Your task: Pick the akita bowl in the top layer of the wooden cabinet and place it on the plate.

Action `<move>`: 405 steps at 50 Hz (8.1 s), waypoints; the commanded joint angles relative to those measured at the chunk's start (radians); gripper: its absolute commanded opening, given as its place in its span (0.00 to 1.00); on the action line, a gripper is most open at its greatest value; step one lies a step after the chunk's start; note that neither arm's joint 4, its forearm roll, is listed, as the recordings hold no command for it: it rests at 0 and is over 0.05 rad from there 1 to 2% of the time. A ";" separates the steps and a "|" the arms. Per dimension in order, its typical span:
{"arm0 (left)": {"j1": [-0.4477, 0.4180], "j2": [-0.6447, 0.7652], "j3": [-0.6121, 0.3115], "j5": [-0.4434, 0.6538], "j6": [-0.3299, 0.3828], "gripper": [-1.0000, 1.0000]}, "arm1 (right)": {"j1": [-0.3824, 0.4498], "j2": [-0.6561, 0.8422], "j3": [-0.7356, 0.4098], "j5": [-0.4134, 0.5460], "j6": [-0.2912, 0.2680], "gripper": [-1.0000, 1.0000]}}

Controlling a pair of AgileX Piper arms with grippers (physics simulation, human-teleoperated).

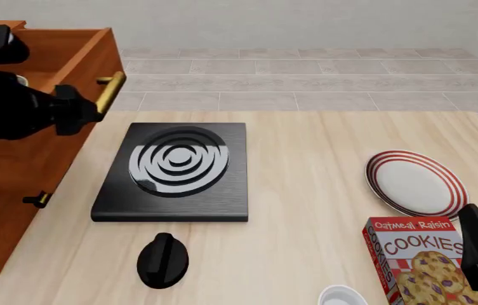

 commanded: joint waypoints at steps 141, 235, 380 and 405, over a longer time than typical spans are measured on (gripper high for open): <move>0.119 0.340 -0.729 0.483 0.367 1.00 | 0.010 0.006 -0.009 -0.005 -0.011 1.00; 0.300 0.504 -0.609 0.439 0.416 1.00 | 0.009 -0.001 -0.010 0.003 -0.012 1.00; 0.197 0.481 -0.837 0.480 0.458 0.00 | 0.006 0.003 -0.012 -0.002 -0.005 1.00; 0.149 0.500 -1.037 0.545 0.440 0.00 | 0.008 0.003 -0.010 -0.005 -0.006 1.00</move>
